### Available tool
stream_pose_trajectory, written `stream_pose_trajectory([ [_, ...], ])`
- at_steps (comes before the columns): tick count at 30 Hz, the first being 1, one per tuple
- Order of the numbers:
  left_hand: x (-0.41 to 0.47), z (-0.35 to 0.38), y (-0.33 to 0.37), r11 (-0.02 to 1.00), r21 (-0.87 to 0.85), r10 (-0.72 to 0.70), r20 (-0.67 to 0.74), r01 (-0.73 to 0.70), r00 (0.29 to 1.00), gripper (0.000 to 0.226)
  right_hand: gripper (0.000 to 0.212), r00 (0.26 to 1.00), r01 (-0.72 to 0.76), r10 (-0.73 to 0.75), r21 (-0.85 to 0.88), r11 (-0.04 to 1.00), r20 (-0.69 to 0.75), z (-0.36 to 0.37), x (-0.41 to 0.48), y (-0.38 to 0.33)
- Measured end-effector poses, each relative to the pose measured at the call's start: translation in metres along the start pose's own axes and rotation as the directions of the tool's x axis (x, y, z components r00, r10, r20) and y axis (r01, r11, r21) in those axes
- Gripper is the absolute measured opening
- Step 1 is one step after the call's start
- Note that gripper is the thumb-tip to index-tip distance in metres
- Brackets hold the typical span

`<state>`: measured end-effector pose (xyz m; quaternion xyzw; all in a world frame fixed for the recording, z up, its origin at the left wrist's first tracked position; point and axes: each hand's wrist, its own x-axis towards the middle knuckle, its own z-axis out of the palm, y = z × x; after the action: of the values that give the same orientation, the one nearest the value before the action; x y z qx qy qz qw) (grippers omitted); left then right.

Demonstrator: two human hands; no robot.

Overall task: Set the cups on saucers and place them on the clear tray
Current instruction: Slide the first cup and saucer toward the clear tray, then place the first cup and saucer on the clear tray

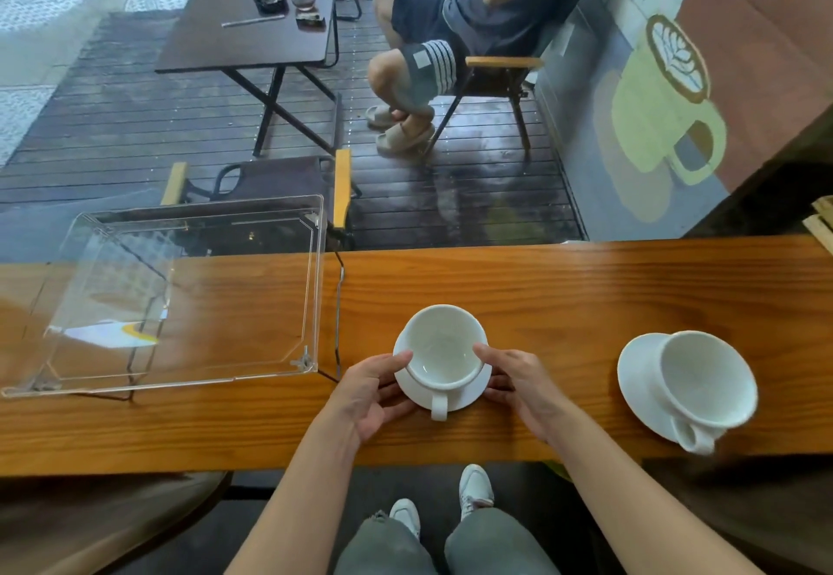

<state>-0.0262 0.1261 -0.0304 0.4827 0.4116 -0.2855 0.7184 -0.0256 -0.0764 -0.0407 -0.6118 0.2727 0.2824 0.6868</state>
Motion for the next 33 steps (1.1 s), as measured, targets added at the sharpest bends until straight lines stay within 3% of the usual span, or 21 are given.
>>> stream_pose_trajectory([
  [3,-0.008,0.01,-0.006,1.0,0.003,-0.029,0.012,0.029,1.0,0.04,0.069,1.0,-0.005,0.005,0.014,1.0,-0.016,-0.01,-0.009,0.004],
  [8,-0.021,0.034,-0.006,1.0,0.008,-0.014,0.072,0.013,0.997,0.062,0.075,0.997,0.063,-0.064,-0.026,0.998,-0.041,-0.03,-0.02,-0.007],
  [19,-0.055,0.076,0.028,0.968,-0.043,0.252,0.162,-0.249,0.954,0.058,0.075,0.952,0.303,-0.305,-0.066,0.951,-0.015,-0.049,-0.042,-0.08],
  [26,-0.08,0.049,0.071,0.885,-0.041,0.464,0.163,-0.464,0.871,0.062,0.074,0.914,0.397,-0.39,-0.043,0.917,0.109,-0.005,-0.052,-0.124],
  [33,-0.092,-0.017,0.115,0.822,-0.032,0.569,0.057,-0.568,0.82,0.064,0.077,0.893,0.436,-0.422,-0.073,0.897,0.157,0.076,-0.051,-0.142],
])
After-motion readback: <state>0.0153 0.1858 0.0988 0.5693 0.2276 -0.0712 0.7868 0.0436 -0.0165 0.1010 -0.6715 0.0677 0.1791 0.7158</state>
